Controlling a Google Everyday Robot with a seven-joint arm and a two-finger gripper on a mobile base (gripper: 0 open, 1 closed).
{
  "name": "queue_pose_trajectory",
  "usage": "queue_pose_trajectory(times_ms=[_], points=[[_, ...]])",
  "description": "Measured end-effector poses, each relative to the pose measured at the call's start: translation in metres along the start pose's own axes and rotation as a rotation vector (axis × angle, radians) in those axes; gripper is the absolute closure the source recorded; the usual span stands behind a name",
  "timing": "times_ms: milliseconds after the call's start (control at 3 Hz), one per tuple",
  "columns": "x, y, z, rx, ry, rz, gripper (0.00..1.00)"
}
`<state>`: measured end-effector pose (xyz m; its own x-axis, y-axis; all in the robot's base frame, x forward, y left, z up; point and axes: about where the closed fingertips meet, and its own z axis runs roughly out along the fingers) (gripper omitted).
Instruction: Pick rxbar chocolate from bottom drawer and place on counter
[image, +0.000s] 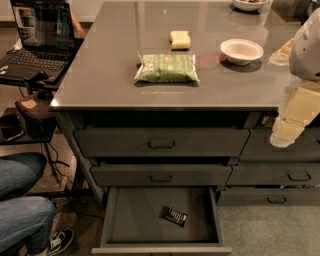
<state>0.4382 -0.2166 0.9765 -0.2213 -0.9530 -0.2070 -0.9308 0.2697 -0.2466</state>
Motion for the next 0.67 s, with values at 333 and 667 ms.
queue_pose_trajectory(times_ms=[333,667], points=[[0.0,0.0,0.0,0.0,0.0,0.0,0.0],[0.0,0.012,0.02,0.003,-0.016,-0.026,0.0]])
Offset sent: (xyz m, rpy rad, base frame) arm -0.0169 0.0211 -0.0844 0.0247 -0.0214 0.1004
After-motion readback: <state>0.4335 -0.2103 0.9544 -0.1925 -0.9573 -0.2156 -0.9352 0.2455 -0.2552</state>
